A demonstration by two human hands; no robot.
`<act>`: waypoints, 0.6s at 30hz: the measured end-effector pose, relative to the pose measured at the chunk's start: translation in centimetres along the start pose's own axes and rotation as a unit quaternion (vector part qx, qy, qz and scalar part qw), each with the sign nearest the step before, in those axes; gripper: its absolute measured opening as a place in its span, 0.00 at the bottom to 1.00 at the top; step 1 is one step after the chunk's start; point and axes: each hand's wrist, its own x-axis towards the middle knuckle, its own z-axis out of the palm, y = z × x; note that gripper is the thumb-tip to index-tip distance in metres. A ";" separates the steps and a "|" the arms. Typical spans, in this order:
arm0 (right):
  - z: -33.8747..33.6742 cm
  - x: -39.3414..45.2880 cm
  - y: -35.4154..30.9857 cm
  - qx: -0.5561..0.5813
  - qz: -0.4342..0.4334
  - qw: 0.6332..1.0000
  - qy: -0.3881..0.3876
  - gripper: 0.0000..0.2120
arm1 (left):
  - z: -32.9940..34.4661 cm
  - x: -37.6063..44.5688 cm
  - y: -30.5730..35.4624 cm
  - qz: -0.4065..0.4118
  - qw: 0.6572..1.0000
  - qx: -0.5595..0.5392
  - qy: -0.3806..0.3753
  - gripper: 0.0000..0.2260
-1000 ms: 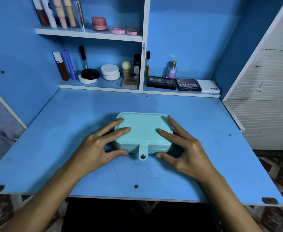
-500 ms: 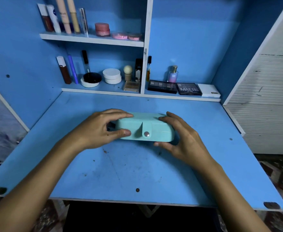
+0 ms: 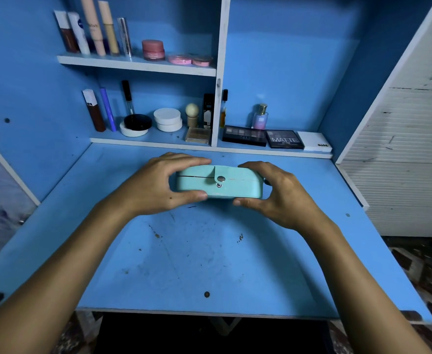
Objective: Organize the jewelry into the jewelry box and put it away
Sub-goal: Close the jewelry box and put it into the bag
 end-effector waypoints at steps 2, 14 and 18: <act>-0.2 0.3 0.0 0.004 0.011 1.000 -0.010 0.30 | 0.9 0.1 0.7 0.058 0.998 0.019 0.018 0.30; -0.4 0.5 -0.1 0.004 0.021 1.000 -0.016 0.30 | 2.8 0.4 -0.5 0.191 0.969 0.122 0.097 0.14; -0.4 0.6 0.0 0.008 0.024 1.000 -0.015 0.30 | 2.8 0.5 -0.5 0.189 0.971 0.111 0.098 0.14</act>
